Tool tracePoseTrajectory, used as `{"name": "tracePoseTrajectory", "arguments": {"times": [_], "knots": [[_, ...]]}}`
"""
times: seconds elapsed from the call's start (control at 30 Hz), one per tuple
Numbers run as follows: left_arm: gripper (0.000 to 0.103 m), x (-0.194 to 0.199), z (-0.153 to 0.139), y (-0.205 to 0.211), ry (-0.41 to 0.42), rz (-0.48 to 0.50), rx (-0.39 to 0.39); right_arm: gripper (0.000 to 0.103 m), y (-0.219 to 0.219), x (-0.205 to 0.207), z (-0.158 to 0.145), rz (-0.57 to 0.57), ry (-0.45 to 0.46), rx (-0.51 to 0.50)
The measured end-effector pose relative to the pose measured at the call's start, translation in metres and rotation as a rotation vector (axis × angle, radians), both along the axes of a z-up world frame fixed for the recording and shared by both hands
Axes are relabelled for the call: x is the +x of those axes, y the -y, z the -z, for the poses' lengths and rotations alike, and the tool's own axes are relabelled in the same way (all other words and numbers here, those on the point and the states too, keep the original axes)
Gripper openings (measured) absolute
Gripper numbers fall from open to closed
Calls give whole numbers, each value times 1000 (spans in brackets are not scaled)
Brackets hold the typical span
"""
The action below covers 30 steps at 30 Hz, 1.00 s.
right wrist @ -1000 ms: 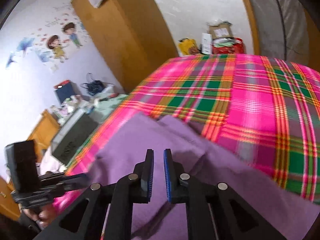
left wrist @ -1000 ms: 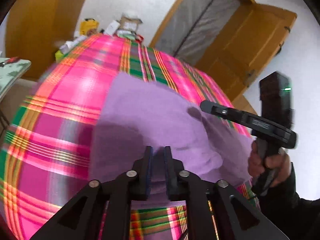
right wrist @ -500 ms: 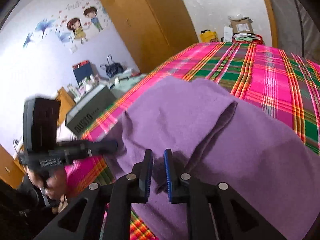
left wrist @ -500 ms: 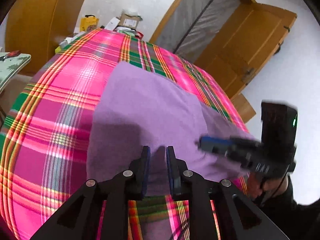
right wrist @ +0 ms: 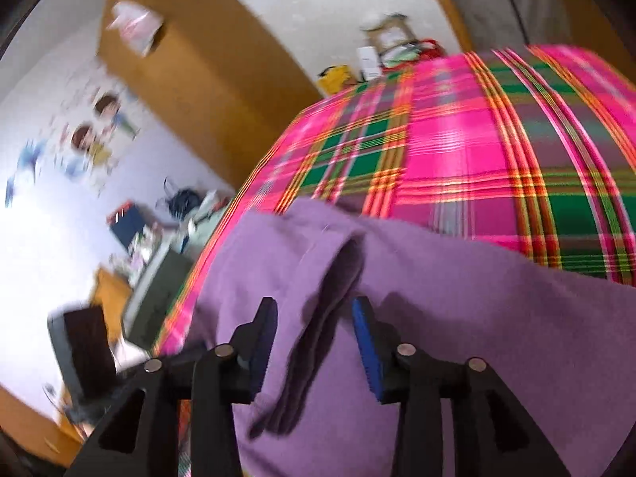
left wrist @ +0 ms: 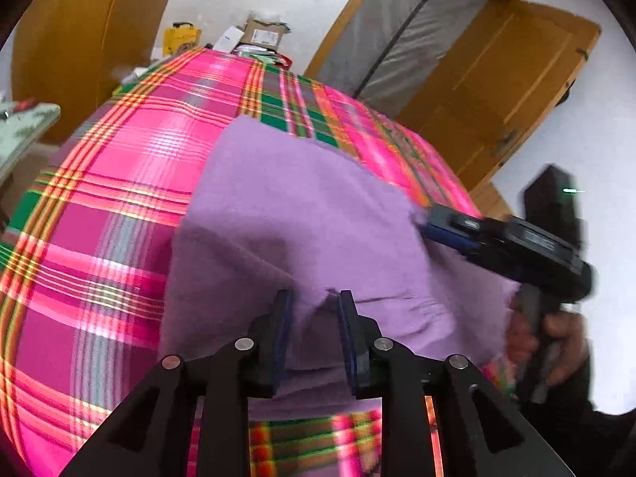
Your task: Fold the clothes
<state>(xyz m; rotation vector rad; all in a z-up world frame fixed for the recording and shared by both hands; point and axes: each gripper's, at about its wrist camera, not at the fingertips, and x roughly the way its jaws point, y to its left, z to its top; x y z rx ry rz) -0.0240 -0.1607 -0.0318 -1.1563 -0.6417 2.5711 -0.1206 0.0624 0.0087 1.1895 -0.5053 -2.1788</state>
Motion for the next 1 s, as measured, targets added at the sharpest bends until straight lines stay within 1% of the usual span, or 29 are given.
{"name": "tracePoseTrajectory", "arguments": {"times": [0.07,0.13,0.2,0.27,0.3,0.37,0.43,0.53,0.6,0.67,0.73,0.8,0.9,1.0], "knots": [[24,2,-6,-3,-27,13,-4,42,-1,-14,5,20,35,-28],[24,4,-8,-8,-43,32,-7,42,-1,-20,8,33,44,-40],[24,0,-1,-17,-15,66,-13,42,0,-18,7,31,27,-58],[24,1,6,-26,10,89,-53,40,1,-10,4,10,-2,-61],[24,3,6,-30,-12,92,-80,37,2,-5,2,-2,-19,-58],[25,6,5,-33,-26,110,-110,17,3,8,0,-29,-52,-42],[25,9,5,-28,-21,112,-90,14,9,21,1,-74,-70,-22],[25,11,1,-19,-28,83,-86,15,16,40,5,-131,-100,24],[25,13,-4,-9,-33,21,-105,15,19,47,10,-155,-92,57],[25,11,-4,8,-16,-55,-109,19,21,52,15,-172,-77,89],[25,7,-2,25,3,-125,-108,20,17,52,14,-165,-77,91],[25,6,-1,38,15,-169,-93,20,14,54,14,-154,-71,89],[42,0,2,54,29,-216,-79,20,11,58,14,-151,-68,91],[45,-6,11,62,68,-201,12,20,11,61,11,-145,-75,88]]}}
